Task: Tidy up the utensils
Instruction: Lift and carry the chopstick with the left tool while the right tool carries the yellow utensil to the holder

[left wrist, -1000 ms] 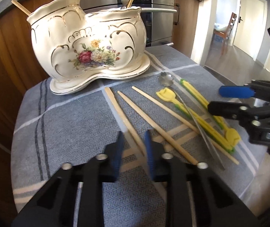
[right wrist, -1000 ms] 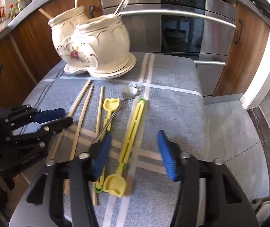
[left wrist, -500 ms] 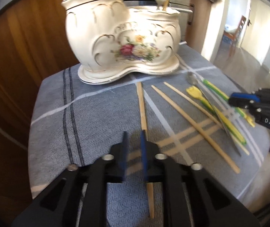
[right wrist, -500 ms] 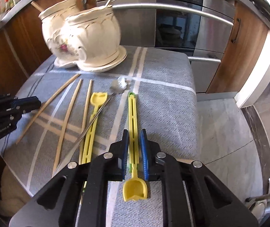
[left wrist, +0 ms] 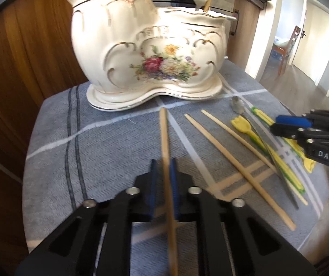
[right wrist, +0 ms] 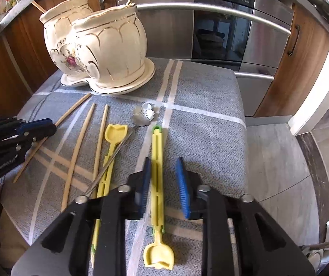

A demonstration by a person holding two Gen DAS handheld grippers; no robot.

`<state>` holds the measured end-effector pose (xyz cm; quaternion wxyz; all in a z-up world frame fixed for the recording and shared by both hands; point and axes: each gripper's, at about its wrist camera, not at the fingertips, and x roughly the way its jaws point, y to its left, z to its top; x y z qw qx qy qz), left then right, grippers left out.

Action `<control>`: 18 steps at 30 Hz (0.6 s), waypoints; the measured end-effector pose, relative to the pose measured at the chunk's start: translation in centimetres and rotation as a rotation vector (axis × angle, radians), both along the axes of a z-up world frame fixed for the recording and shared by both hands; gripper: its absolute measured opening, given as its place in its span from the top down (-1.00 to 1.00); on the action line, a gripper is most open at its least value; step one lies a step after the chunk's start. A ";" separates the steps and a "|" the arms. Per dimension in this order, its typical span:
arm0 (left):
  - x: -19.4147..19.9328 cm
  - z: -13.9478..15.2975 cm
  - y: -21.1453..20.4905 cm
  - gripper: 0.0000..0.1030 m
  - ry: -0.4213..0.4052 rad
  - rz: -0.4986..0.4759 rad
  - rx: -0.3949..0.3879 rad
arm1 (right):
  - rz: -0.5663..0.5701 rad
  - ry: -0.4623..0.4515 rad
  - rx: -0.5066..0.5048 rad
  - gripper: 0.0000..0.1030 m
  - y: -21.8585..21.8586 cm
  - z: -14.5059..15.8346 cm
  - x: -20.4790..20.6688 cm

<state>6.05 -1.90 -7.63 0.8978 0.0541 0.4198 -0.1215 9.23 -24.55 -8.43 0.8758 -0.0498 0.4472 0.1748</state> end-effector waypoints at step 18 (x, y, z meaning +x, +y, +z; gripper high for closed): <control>-4.4 8.6 4.3 0.87 -0.330 -0.086 -0.198 | 0.009 -0.288 0.272 0.81 -1.4 7.6 -2.3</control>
